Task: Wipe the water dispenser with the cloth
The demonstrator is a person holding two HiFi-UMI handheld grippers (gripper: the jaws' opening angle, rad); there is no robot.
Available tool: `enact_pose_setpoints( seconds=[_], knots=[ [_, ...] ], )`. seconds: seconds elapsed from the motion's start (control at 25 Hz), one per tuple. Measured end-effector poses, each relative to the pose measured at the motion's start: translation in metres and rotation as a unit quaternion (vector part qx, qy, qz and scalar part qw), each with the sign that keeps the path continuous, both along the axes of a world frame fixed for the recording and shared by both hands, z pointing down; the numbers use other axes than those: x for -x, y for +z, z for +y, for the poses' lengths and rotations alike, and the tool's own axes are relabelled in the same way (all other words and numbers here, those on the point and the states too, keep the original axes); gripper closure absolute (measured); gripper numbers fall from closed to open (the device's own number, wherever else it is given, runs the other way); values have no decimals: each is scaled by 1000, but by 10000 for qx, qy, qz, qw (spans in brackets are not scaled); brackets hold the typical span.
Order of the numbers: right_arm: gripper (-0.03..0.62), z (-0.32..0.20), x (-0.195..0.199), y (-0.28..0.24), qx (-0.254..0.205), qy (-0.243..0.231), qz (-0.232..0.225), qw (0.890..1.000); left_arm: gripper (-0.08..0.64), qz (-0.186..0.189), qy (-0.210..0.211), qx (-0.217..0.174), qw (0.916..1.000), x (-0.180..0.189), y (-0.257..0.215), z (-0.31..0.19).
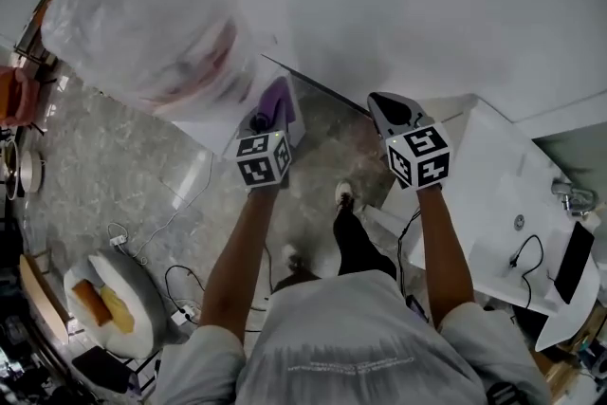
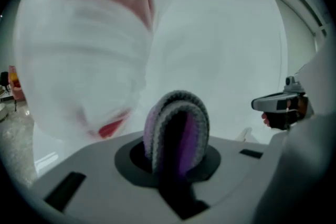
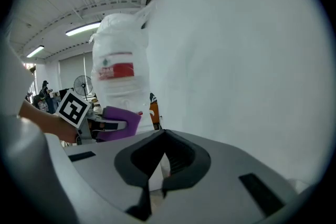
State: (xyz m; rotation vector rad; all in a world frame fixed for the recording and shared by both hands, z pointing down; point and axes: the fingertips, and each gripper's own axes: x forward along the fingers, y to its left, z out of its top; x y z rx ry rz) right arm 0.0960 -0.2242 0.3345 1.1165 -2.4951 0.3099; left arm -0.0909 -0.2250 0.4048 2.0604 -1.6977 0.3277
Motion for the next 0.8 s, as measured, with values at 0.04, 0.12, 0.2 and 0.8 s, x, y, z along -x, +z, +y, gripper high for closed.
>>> enact_pose_setpoints(
  seconds=[0.04, 0.12, 0.2, 0.8],
  knots=[
    [584, -2, 0, 9, 89, -8, 47, 9999, 505, -21, -47, 54, 10000, -4, 11, -8],
    [584, -6, 0, 22, 248, -12, 32, 9997, 505, -8, -196, 132, 9997, -8, 30, -24],
    [584, -9, -1, 33, 381, -28, -36, 9993, 505, 87, -410, 211, 9989, -10, 47, -38],
    [584, -2, 3, 61, 742, -93, 66, 9972, 506, 1355, -1403, 673, 9785, 14, 112, -45]
  ],
)
